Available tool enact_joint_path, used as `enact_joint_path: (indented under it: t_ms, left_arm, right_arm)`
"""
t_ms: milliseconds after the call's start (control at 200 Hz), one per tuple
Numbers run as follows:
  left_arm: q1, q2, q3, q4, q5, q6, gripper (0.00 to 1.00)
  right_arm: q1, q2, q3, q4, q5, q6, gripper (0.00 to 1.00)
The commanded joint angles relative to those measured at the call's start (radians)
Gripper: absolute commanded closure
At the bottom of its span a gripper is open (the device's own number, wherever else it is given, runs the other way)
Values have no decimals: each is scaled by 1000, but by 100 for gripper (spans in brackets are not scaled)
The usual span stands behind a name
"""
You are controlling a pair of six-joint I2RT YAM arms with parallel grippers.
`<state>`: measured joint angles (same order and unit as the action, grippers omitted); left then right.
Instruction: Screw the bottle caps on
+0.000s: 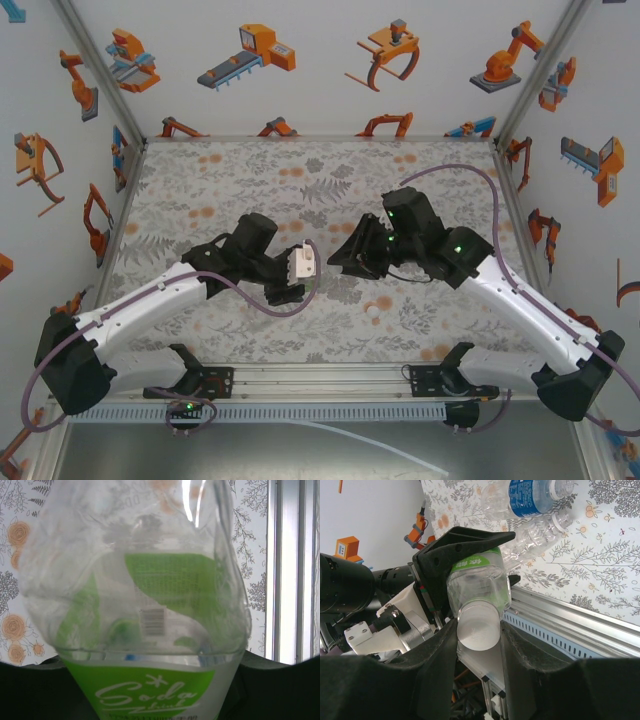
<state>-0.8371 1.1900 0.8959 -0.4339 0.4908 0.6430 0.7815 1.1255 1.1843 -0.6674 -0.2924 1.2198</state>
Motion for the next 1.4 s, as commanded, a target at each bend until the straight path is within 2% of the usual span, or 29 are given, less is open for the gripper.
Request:
enact_joint_path:
  t_ms: [0,105,250,416,521,756,921,1116,1397]
  left_arm:
    - [-1,4,29,7,14,5,100]
    - [-1,0,28,7,16,3,100]
    - [-1,-17,32,10,37,1,100]
    - [-2,-38,35,14,104,9,100]
    - [-2,-49,38,14,142,8,100]
    - [-5,-93,44,7,202,0,100]
    - [-15,-105,41,0,208,9,100]
    - [-22,-110,36,0,247,28,100]
    - [-30,-111,41,2,276,36,100]
  right_arm:
    - [2,0,-6,22,-30,16,65]
    - [1,0,0,24,-21,-13,78]
    - [2,-20,11,70,-6,-198,100]
    - [10,-74,-12,195,-93,-630,100]
    - [10,-94,-6,221,-218,-931,100]
    - [10,-105,76,51,-381,-1476,100]
    - [10,-96,115,-52,-504,-1741,100]
    - [11,-107,97,-8,-588,-1786,100]
    - [12,-137,41,67,-612,-1765,100]
